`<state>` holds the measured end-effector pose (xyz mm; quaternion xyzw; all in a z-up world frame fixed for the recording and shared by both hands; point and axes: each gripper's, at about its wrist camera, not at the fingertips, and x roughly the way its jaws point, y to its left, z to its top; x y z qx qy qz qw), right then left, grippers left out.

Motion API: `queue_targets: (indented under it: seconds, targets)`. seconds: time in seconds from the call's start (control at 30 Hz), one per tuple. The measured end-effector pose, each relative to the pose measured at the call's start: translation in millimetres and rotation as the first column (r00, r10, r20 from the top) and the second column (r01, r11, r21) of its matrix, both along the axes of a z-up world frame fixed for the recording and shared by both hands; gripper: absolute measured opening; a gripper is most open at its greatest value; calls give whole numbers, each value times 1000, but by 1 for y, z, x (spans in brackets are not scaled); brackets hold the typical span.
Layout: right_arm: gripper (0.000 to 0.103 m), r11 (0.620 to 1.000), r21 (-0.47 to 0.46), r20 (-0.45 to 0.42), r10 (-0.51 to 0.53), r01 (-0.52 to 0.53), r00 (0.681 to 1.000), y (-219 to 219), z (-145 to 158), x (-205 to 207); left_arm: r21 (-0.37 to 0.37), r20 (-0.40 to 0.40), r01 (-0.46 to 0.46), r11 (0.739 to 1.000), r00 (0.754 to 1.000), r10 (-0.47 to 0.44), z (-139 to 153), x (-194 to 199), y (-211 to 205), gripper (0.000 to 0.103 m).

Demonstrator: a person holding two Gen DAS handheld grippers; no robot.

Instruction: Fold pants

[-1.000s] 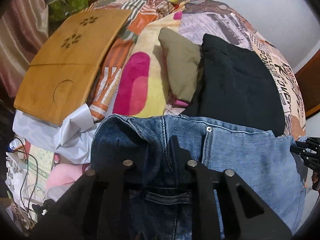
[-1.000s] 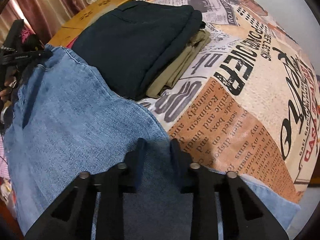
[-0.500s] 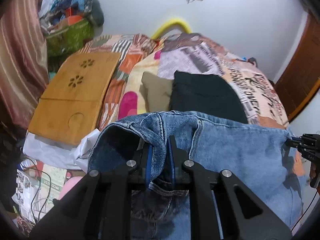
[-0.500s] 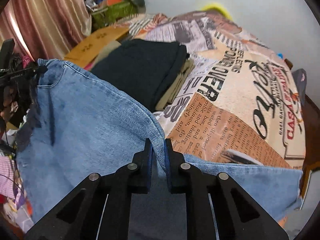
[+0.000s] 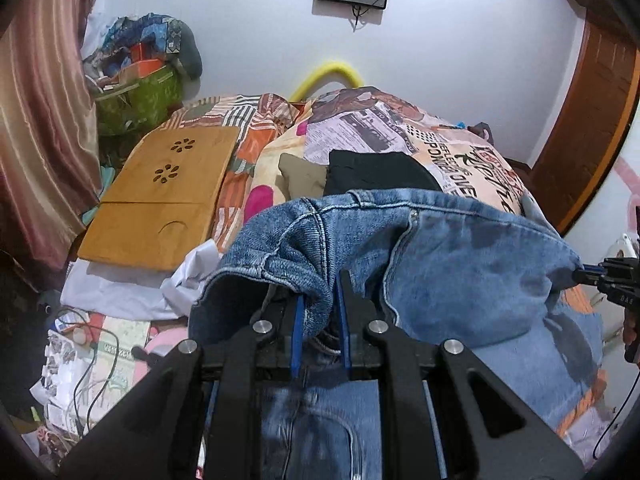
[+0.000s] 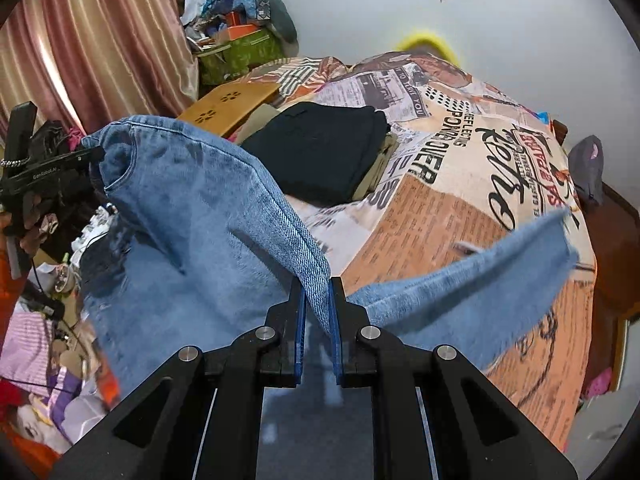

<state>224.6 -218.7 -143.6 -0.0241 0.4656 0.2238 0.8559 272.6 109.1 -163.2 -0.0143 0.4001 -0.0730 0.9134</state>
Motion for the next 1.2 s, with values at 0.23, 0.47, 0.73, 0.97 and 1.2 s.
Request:
queue_targets:
  seconds: [0.23, 0.47, 0.73, 0.97, 1.2]
  targets:
    - [10, 1000, 15, 0, 16, -16, 1000, 1, -5, -35, 21, -1, -2, 1000, 1000, 2, -10, -48, 4, 15]
    - [10, 999, 30, -10, 42, -41, 999, 8, -15, -66, -15, -59, -56, 998, 997, 55, -43, -86, 19, 15]
    - [10, 997, 67, -63, 32, -28, 997, 9, -35, -88, -40, -125, -95, 995, 988, 90, -76, -113, 32, 15]
    - [11, 997, 71, -107, 18, -10, 994, 11, -54, -101, 60, -173, -141, 988, 974, 149, -107, -127, 31, 14]
    - [14, 995, 99, -108, 0, 11, 994, 9, -58, -106, 13, -197, -206, 978, 959, 205, -112, -140, 44, 14]
